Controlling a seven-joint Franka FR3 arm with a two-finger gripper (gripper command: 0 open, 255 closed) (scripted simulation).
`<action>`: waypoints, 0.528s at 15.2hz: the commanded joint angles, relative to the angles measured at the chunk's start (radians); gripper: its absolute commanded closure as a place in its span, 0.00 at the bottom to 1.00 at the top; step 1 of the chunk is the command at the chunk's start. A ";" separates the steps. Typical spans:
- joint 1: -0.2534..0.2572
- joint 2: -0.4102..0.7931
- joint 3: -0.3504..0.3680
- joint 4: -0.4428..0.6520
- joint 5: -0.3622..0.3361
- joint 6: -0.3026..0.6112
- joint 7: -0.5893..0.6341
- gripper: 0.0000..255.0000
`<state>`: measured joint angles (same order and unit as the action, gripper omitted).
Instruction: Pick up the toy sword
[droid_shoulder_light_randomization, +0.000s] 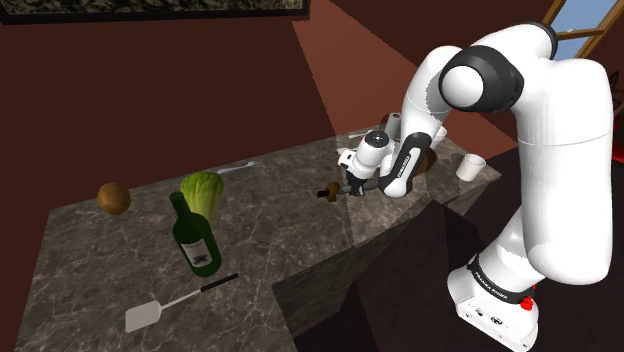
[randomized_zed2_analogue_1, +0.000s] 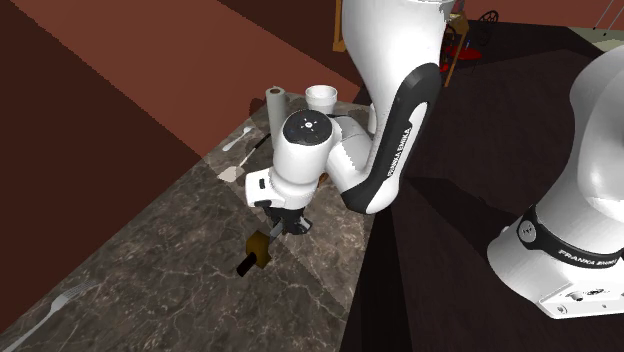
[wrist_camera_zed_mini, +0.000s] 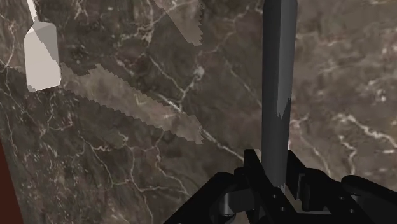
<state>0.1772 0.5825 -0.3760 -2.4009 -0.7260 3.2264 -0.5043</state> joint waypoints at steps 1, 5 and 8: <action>0.000 0.001 0.000 0.000 0.000 0.000 0.000 1.00; 0.000 0.001 0.000 0.000 0.000 0.000 0.000 1.00; -0.020 -0.038 0.018 -0.013 -0.003 -0.027 -0.012 1.00</action>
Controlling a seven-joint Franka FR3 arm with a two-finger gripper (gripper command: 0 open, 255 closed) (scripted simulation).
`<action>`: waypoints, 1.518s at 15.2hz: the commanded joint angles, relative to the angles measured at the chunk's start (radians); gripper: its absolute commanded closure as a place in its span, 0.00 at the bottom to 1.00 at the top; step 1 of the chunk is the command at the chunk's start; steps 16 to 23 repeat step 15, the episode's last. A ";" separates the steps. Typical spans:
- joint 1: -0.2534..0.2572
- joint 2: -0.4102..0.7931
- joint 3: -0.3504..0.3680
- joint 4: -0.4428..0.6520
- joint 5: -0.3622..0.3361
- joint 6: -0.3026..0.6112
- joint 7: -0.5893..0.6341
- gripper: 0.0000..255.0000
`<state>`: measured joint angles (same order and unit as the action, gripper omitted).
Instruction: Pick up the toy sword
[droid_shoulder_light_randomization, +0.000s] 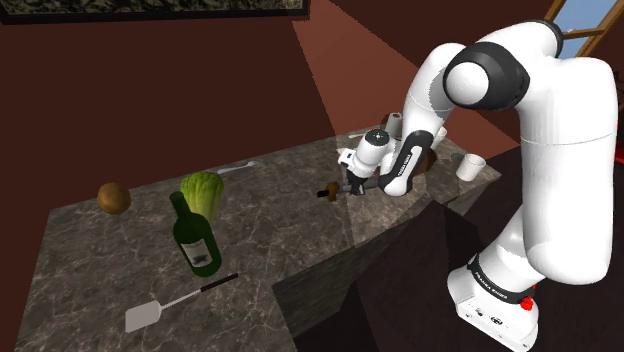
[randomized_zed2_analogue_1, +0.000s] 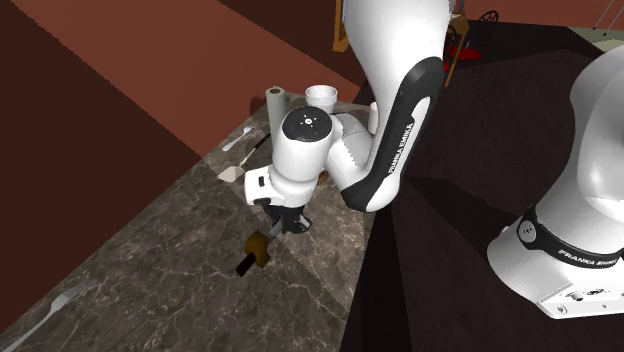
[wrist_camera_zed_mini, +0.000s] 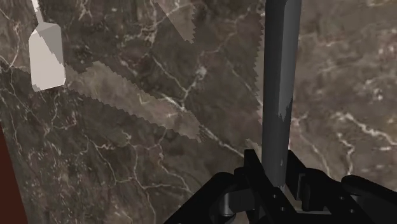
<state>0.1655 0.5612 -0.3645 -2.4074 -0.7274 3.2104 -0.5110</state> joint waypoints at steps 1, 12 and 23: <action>-0.018 -0.036 0.016 -0.013 -0.002 -0.024 -0.011 1.00; -0.139 -0.232 0.146 -0.075 0.052 -0.169 -0.117 1.00; -0.150 -0.252 0.160 -0.080 0.066 -0.184 -0.133 1.00</action>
